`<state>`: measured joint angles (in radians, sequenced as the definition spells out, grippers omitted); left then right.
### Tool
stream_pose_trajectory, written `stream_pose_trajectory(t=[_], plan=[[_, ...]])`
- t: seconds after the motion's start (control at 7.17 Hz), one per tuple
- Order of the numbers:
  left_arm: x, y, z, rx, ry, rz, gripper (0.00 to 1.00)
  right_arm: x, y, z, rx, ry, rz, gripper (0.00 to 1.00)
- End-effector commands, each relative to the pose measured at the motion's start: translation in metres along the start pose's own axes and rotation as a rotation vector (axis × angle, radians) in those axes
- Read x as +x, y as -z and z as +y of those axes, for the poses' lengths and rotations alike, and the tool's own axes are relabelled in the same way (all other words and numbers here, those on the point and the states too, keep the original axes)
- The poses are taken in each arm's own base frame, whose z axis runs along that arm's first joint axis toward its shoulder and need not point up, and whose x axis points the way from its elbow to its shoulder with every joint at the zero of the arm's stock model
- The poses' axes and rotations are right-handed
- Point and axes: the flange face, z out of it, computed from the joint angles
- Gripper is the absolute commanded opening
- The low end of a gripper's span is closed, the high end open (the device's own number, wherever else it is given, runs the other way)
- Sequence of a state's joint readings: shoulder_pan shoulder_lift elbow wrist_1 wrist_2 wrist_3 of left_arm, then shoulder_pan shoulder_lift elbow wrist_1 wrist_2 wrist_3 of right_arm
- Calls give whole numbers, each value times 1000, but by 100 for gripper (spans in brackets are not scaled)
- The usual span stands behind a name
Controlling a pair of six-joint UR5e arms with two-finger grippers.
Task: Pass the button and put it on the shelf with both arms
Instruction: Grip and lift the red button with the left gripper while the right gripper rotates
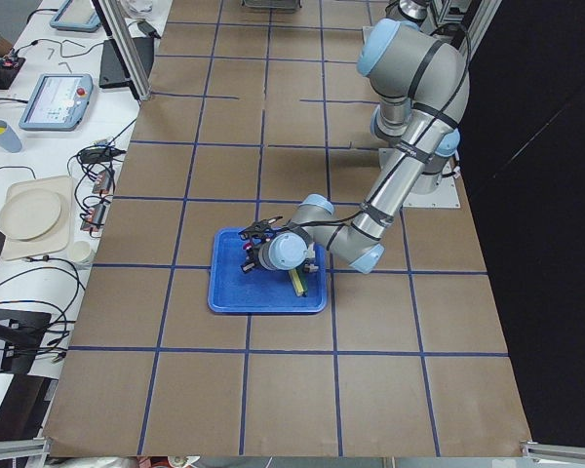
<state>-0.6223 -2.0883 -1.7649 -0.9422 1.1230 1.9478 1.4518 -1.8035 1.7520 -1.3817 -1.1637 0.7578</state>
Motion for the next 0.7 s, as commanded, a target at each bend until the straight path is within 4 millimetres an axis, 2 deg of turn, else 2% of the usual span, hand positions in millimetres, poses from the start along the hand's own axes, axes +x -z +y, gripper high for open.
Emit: stream_pose_trajectory(t=[0.0,0.14,0.42,0.56], plan=[[2,24,-25,3,11,-2,33,-6,0,-5,-86,-28,-87,100],[15,43,-65,7,80,36,33,-6,0,-5,-91,-26,-96,100],[57,75,-202,0,82,89,33,-2,8,-20,-79,-38,-123,100],[90,81,-261,6,15,156,33,3,12,-27,-78,-62,-130,100]])
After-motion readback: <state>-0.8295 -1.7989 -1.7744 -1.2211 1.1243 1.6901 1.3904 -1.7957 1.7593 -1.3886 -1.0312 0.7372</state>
